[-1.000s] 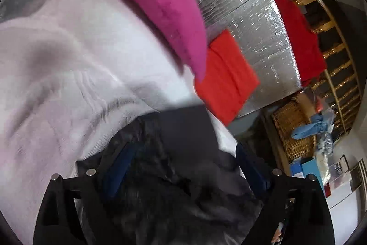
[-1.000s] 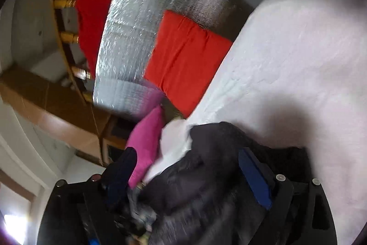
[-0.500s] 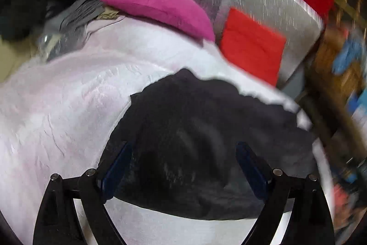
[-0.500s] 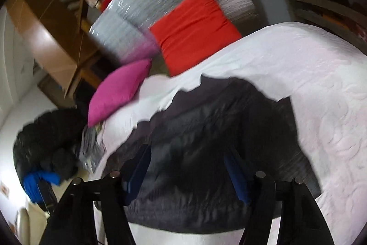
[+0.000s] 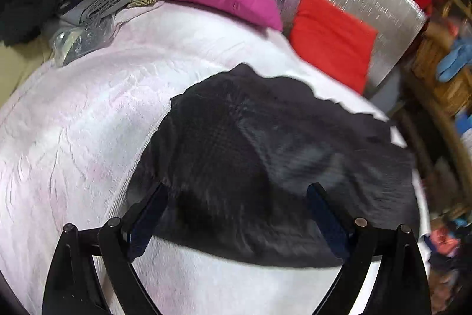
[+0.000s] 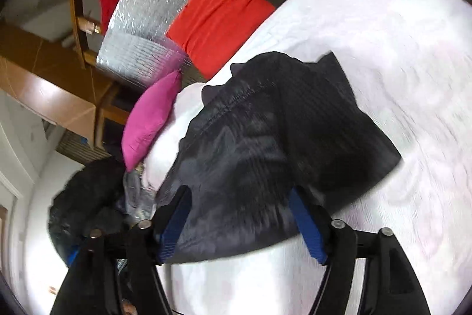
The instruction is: Fold large clothes
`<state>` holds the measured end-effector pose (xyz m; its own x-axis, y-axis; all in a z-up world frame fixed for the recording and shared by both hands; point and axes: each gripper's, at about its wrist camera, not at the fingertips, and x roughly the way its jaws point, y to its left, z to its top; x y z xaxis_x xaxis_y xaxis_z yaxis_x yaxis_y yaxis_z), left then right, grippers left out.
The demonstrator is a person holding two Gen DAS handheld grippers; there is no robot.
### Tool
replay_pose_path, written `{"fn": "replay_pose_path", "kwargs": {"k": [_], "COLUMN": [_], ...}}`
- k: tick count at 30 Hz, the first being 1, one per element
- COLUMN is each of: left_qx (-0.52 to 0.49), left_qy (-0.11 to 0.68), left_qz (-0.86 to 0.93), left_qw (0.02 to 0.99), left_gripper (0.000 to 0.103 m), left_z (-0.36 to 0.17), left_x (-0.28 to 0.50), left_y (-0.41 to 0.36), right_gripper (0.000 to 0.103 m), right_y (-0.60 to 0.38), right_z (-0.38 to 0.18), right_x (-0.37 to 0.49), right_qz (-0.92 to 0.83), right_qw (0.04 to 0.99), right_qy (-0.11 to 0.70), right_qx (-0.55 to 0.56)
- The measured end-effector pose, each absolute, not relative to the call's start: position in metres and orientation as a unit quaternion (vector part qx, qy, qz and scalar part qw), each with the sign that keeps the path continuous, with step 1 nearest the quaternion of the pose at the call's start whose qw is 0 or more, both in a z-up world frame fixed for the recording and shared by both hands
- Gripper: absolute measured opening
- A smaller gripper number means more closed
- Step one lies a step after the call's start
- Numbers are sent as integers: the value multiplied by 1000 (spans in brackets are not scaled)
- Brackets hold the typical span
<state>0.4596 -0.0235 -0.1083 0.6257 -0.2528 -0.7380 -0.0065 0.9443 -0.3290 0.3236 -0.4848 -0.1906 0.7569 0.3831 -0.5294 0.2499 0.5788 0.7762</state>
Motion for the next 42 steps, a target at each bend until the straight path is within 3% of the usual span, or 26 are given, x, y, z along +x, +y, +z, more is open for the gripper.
{"fn": "replay_pose_path", "kwargs": {"k": [3, 11, 20, 30, 32, 34, 35, 36, 37, 38, 40, 42], "left_qx": [-184, -346, -418, -465, -456, -433, -422, -417, -410, -398, -378, -350], "left_qy": [427, 488, 486, 421, 419, 421, 419, 417, 415, 411, 405, 403], "left_qz": [-56, -51, -63, -68, -62, -53, -54, -56, -57, -58, -58, -56], "left_qw": [884, 800, 765, 776, 782, 795, 802, 805, 810, 818, 830, 844], "left_gripper": [96, 95, 95, 93, 83, 64, 61, 55, 50, 47, 38, 34], "left_z": [-110, -162, -190, -187, -187, -184, -182, -180, -178, -173, -166, -156], "left_x": [443, 423, 454, 485, 488, 489, 491, 492, 492, 493, 491, 490], "left_y": [-3, 35, 26, 19, 17, 15, 12, 10, 10, 7, 5, -1], "right_gripper": [82, 82, 82, 84, 84, 84, 83, 74, 56, 49, 39, 37], "right_y": [-491, -493, -509, -514, -516, -515, -513, -511, -507, -504, -500, -499], "right_z": [-198, -233, -268, -270, -272, -272, -270, -268, -264, -261, -252, -244], "right_x": [300, 299, 324, 360, 367, 370, 373, 376, 379, 379, 377, 373], "right_qz": [47, 3, -20, -13, -10, -9, -9, -15, -23, -26, -28, -26], "right_qw": [797, 765, 743, 762, 764, 770, 775, 783, 791, 797, 807, 811], "right_qy": [339, 349, 319, 293, 295, 294, 296, 300, 304, 305, 302, 297], "right_qx": [497, 541, 588, 578, 574, 567, 558, 546, 531, 521, 507, 503]}}
